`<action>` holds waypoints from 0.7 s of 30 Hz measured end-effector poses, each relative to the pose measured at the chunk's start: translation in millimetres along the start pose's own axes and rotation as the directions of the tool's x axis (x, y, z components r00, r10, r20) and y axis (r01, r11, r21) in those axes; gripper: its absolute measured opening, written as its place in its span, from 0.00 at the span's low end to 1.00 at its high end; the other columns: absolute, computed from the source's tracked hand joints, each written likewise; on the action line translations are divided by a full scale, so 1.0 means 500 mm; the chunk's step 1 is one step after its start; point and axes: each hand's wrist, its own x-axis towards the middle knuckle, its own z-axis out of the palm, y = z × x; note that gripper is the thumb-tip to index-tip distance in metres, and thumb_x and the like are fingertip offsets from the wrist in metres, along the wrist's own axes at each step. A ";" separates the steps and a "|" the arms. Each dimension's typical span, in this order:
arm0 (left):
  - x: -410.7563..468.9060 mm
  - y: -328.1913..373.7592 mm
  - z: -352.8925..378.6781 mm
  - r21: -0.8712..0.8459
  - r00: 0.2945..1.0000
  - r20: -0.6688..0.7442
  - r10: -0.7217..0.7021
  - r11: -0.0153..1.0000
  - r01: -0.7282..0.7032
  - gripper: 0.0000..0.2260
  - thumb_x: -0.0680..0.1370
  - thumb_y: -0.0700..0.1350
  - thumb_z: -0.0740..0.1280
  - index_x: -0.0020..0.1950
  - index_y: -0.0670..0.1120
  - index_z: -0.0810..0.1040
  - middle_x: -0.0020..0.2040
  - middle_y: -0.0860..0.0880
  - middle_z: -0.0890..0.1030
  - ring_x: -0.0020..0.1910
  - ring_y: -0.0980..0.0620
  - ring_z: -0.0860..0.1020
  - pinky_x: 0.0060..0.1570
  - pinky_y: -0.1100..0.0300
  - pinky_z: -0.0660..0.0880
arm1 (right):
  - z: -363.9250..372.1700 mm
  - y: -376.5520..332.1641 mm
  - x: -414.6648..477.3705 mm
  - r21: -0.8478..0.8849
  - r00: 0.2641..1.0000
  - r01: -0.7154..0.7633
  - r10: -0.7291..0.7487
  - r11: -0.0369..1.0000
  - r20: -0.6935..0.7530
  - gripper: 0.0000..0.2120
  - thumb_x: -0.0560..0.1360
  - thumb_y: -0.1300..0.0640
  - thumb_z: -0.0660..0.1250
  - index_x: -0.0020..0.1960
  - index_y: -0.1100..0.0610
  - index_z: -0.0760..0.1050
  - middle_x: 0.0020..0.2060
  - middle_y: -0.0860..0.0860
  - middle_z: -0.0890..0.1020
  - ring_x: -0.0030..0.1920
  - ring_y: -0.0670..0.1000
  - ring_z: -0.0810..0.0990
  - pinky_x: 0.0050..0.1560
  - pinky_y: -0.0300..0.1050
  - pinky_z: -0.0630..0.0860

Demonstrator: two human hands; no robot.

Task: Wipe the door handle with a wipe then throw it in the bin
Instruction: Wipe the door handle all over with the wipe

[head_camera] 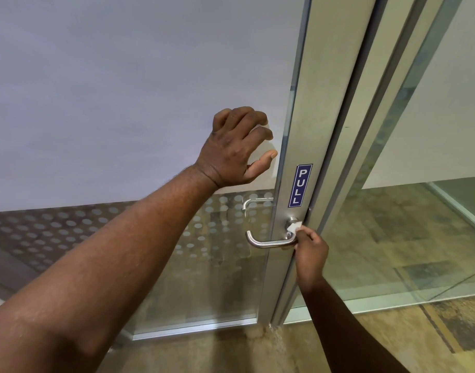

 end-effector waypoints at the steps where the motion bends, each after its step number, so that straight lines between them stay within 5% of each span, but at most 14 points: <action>1: 0.000 0.000 0.000 0.000 1.000 -0.002 0.000 1.000 0.000 0.16 0.79 0.56 0.64 0.52 0.45 0.81 0.54 0.44 0.82 0.60 0.46 0.74 0.56 0.48 0.65 | -0.006 0.000 -0.003 -0.175 0.990 0.140 -0.139 0.974 0.018 0.08 0.76 0.62 0.71 0.53 0.60 0.85 0.43 0.52 0.86 0.42 0.49 0.83 0.49 0.45 0.79; 6: -0.001 0.002 0.001 0.007 1.000 0.018 -0.005 1.000 0.005 0.15 0.79 0.56 0.65 0.52 0.45 0.81 0.55 0.44 0.82 0.60 0.45 0.74 0.57 0.48 0.66 | -0.017 -0.019 -0.013 -0.347 0.816 0.578 -0.542 0.739 0.203 0.10 0.76 0.62 0.73 0.56 0.56 0.85 0.53 0.47 0.82 0.51 0.39 0.80 0.55 0.27 0.73; 12: 0.000 0.002 -0.002 0.015 1.000 0.014 -0.001 1.000 0.001 0.15 0.78 0.56 0.65 0.52 0.45 0.81 0.55 0.44 0.82 0.60 0.45 0.75 0.56 0.48 0.65 | -0.014 -0.021 -0.005 -0.523 0.772 0.627 -0.554 0.577 0.313 0.11 0.78 0.58 0.71 0.60 0.57 0.83 0.58 0.49 0.81 0.52 0.44 0.78 0.54 0.33 0.71; 16: 0.000 0.004 -0.002 0.020 1.000 0.021 -0.006 1.000 0.006 0.16 0.79 0.56 0.65 0.53 0.45 0.81 0.55 0.44 0.82 0.60 0.44 0.75 0.57 0.49 0.65 | -0.015 -0.010 0.006 -0.415 0.918 0.392 -0.380 0.821 0.114 0.10 0.78 0.56 0.70 0.58 0.58 0.84 0.49 0.51 0.85 0.43 0.42 0.82 0.41 0.21 0.70; 19: -0.001 0.003 -0.001 0.018 1.000 0.010 -0.009 1.000 0.008 0.16 0.79 0.56 0.64 0.53 0.45 0.81 0.55 0.45 0.82 0.60 0.45 0.75 0.57 0.49 0.65 | -0.012 0.008 0.021 -0.275 0.993 0.114 -0.113 0.955 0.020 0.11 0.79 0.58 0.68 0.57 0.62 0.84 0.43 0.53 0.86 0.43 0.50 0.82 0.46 0.39 0.77; 21: 0.000 0.003 0.000 0.020 1.000 0.003 -0.006 1.000 0.006 0.16 0.79 0.56 0.64 0.53 0.45 0.81 0.55 0.45 0.82 0.60 0.45 0.74 0.57 0.49 0.64 | -0.009 0.010 0.019 0.044 0.992 -0.121 0.119 0.992 0.048 0.09 0.79 0.64 0.66 0.55 0.64 0.84 0.39 0.54 0.85 0.41 0.52 0.83 0.46 0.47 0.81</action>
